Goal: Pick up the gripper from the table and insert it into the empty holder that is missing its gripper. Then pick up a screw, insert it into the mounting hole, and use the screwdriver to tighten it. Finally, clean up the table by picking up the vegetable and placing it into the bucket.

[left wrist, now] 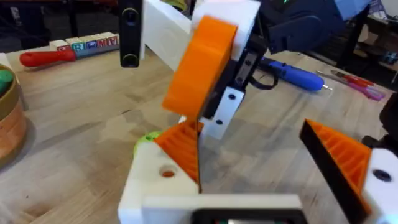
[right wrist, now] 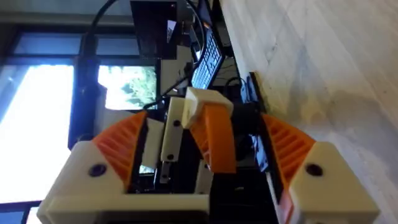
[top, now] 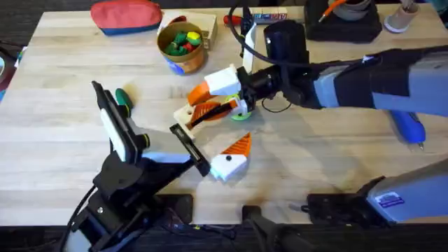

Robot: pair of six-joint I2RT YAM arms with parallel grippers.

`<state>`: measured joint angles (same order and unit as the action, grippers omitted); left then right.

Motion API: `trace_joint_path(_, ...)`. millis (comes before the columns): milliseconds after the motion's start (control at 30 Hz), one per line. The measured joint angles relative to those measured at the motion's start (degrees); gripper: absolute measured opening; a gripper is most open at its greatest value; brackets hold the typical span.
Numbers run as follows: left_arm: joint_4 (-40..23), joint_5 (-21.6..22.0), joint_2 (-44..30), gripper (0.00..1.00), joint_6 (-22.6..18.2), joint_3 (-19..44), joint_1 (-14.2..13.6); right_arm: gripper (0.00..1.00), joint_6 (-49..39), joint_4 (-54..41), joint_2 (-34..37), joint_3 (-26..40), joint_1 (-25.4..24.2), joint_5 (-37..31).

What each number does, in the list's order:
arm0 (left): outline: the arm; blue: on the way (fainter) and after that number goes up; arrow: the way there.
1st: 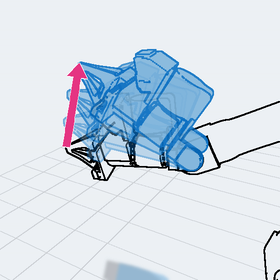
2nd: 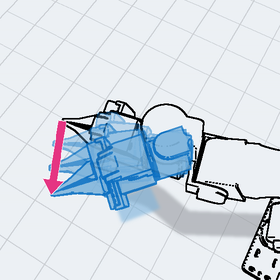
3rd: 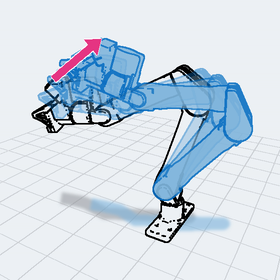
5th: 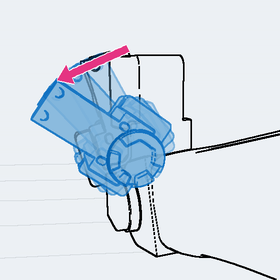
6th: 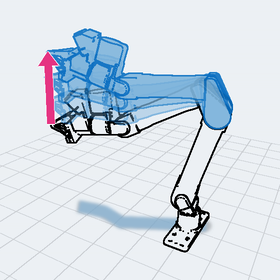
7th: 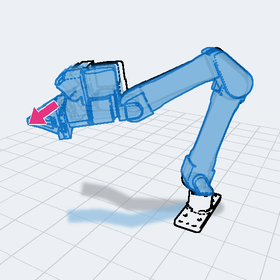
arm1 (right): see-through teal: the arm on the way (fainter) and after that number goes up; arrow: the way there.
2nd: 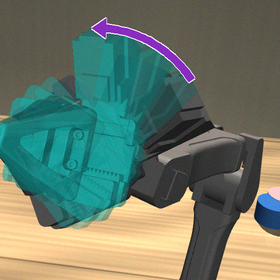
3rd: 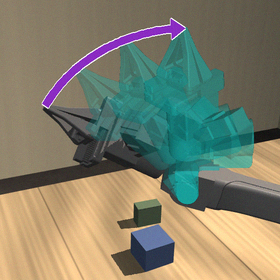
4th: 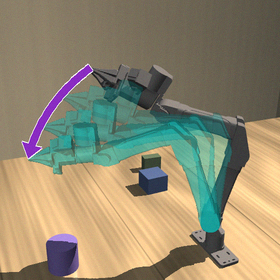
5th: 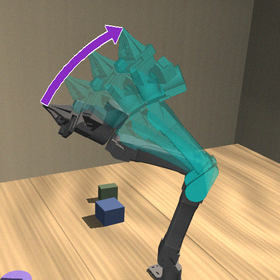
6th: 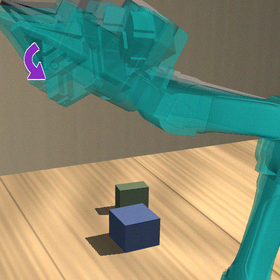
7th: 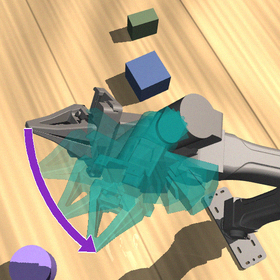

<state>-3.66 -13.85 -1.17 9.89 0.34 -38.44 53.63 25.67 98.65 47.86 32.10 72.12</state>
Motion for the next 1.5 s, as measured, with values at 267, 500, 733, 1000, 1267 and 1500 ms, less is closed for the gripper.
trace_joint_path(267,0.0,-0.1,0.0,0.988,0.0,0.0,0.0,0.992,-6.8,-0.4,0.0,0.5,-7.8,-2.5)
trace_joint_path(500,0.0,-0.1,0.0,0.988,0.0,0.0,0.0,0.993,-17.5,-11.1,0.0,10.3,-19.5,-6.1)
trace_joint_path(733,0.0,-0.1,0.0,0.987,0.0,0.0,0.0,0.993,-40.2,-46.2,-0.7,18.4,-21.9,-18.8)
trace_joint_path(1000,0.0,-0.1,0.0,0.987,0.0,0.0,0.0,0.992,-62.7,-66.8,-4.4,20.4,-13.1,-43.5)
trace_joint_path(1267,0.0,-0.1,0.0,0.987,0.0,0.0,0.0,0.819,-69.0,-67.2,-4.0,20.4,-3.3,-54.5)
trace_joint_path(1500,0.0,-0.1,0.0,0.987,0.0,0.0,0.0,0.584,-69.7,-66.1,-2.6,20.4,0.8,-55.6)
